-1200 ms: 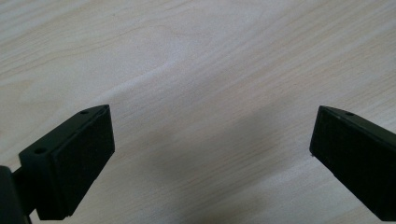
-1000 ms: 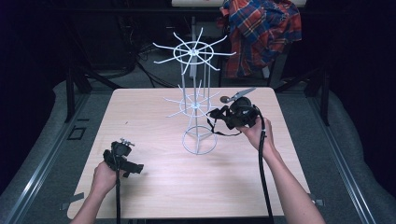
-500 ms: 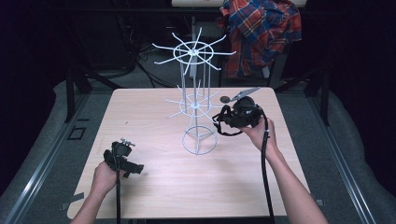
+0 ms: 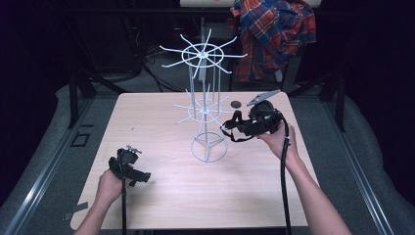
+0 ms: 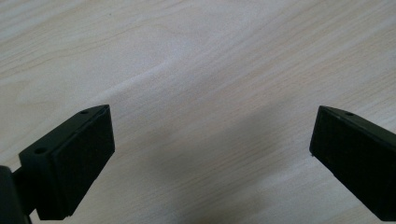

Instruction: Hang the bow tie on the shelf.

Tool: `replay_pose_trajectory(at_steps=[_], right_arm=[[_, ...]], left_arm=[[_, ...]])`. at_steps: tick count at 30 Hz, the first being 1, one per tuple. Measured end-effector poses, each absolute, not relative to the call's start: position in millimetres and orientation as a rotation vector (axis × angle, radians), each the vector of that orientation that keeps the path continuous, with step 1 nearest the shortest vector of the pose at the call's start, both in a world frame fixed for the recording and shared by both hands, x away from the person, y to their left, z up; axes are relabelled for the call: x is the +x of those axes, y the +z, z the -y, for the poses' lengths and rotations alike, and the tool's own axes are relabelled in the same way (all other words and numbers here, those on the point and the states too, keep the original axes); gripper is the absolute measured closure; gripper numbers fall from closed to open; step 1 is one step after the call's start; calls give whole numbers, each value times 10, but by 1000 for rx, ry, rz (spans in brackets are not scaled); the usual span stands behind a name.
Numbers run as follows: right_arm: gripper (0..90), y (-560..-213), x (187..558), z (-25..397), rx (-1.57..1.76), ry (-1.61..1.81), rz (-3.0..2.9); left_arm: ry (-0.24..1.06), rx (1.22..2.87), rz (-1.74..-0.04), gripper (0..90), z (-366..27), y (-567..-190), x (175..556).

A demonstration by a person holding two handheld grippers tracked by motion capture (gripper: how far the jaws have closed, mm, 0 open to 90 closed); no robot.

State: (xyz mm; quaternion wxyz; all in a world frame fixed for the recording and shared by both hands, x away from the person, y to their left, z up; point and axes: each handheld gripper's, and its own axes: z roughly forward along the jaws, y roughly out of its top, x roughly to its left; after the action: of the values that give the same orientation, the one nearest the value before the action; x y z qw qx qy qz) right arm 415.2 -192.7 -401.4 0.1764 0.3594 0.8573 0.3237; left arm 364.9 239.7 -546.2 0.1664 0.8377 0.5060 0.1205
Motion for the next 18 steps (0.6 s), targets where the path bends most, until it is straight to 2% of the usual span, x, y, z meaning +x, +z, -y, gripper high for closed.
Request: replay_pose_trajectory(at_steps=[18], right_arm=[[166,-3987,3884,2238,1029,833,-2454]], left_arm=[[340,2395,-1435,1,-2390,-5468,3652]])
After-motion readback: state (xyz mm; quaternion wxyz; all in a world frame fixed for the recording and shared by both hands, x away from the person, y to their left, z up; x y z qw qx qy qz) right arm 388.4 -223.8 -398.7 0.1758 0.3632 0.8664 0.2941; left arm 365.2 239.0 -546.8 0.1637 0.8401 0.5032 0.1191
